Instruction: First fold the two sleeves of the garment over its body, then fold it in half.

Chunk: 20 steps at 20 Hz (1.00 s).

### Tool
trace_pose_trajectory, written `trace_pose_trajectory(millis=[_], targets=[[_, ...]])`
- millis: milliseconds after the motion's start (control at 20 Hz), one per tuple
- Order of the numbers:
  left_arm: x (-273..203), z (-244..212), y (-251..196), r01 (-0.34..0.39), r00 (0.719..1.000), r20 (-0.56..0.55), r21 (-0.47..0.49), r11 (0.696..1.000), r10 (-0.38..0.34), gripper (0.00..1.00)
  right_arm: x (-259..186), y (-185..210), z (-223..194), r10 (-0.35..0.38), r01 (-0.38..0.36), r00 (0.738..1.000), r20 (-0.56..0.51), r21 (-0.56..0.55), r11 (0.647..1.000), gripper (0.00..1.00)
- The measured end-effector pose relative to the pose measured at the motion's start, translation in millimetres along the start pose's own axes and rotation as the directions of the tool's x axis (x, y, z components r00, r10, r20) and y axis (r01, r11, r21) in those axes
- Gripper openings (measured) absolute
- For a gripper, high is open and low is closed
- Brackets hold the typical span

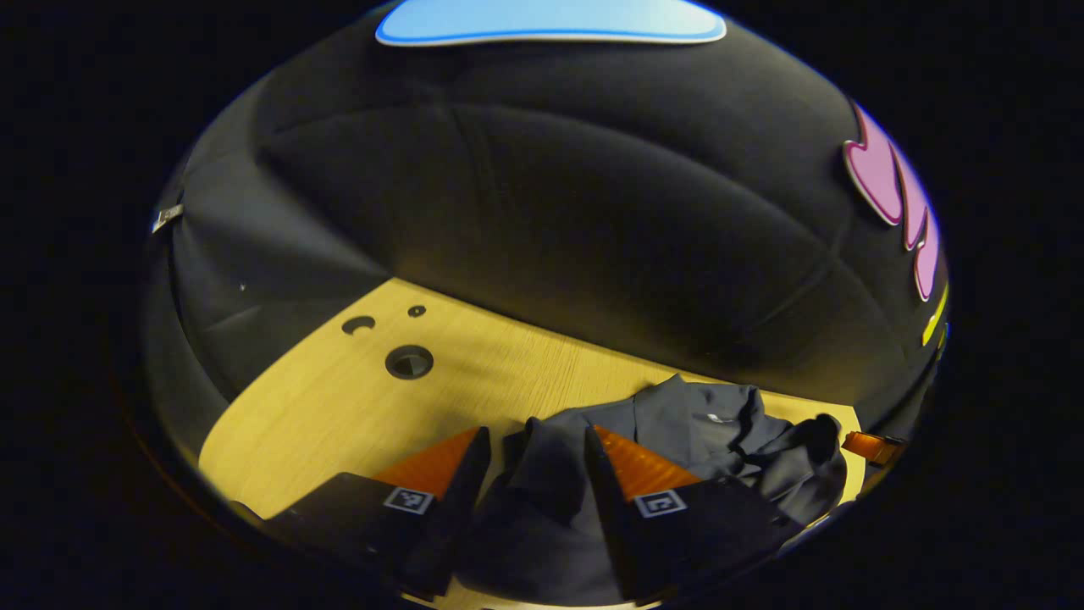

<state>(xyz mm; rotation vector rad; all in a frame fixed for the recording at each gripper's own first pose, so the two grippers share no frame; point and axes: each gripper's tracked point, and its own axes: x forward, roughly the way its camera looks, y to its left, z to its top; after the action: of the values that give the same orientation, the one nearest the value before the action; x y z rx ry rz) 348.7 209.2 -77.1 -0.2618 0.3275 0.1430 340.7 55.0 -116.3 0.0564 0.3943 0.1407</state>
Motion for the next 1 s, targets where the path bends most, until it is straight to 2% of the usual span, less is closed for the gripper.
trace_pose_trajectory(millis=[50, 100, 150, 200, 350, 500, 800, 1000], targets=[[-12, 6, -4, 0.009, 1.0, 0.022, 0.007, 1.0, -0.009, 0.81, -10, -2, 2, -0.009, 0.009, 1.0, 0.013, -0.008, 1.0, 0.83], [-28, 11, -6, 0.012, 0.999, 0.046, 0.016, 1.0, -0.013, 0.89, -23, -5, 4, -0.021, 0.021, 0.999, 0.029, -0.019, 1.0, 0.92], [-44, 16, -7, 0.012, 0.998, 0.069, 0.024, 1.0, -0.014, 0.93, -36, -6, 5, -0.032, 0.033, 0.998, 0.046, -0.029, 0.999, 0.89], [-62, 21, -6, -0.001, 0.996, 0.09, 0.034, 0.999, -0.002, 0.95, -51, -7, 10, -0.049, 0.051, 0.996, 0.075, -0.032, 0.998, 1.0], [-120, 36, -6, -0.042, 0.984, 0.178, 0.051, 0.998, 0.033, 0.96, -99, -1, 18, -0.085, 0.09, 0.985, 0.152, -0.032, 0.995, 0.98], [-178, 46, -13, -0.031, 0.967, 0.255, 0.083, 0.996, 0.009, 0.96, -144, 12, 21, -0.102, 0.115, 0.974, 0.202, -0.053, 0.992, 0.99], [-275, 40, -28, 0.015, 0.944, 0.315, 0.252, 0.967, -0.097, 0.96, -229, 39, 19, -0.109, 0.128, 0.961, 0.252, -0.06, 0.99, 0.98], [-332, 35, -23, 0.052, 0.935, 0.321, 0.294, 0.955, -0.149, 0.96, -284, 48, 19, -0.116, 0.131, 0.954, 0.276, -0.035, 0.991, 0.98]])
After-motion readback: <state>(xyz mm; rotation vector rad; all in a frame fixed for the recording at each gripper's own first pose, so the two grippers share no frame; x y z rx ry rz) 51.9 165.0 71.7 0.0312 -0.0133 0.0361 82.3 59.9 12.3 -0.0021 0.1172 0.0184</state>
